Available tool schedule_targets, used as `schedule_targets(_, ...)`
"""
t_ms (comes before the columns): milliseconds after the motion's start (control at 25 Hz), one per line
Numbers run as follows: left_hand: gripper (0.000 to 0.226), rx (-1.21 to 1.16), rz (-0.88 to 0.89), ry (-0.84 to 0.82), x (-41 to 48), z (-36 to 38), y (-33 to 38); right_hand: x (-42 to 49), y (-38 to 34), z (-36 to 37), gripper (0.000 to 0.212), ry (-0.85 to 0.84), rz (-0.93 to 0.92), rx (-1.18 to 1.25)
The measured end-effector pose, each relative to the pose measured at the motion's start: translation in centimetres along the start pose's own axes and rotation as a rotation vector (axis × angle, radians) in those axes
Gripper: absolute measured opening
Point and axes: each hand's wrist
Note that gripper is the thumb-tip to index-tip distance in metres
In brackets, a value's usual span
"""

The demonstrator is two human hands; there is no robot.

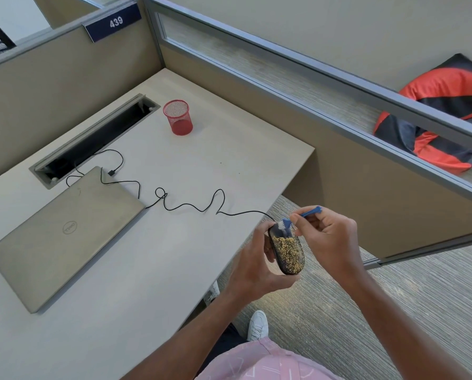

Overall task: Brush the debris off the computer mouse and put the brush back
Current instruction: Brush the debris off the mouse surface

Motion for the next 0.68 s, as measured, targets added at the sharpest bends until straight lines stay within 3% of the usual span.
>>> schedule_targets(160,0.115,-0.001,-0.010,-0.011,-0.1,-0.1,-0.1,0.0,0.6,-1.1,0.002,0.018,0.079,0.010)
schedule_targets(360,0.115,0.008,-0.039,-0.015,0.0,-0.2,-0.1,0.1,0.6,-1.1,0.004,0.016,0.202,0.202)
schedule_targets(680,0.115,0.004,-0.073,-0.020,0.4,-0.7,0.1,-0.7,1.2,-1.2,0.005,-0.021,0.214,0.188)
Point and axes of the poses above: each hand's wrist, its own x-axis towards the middle knuckle, its own z-axis out of the palm, y = z × x, and after that the axes turned 1 degree about y, right-handed
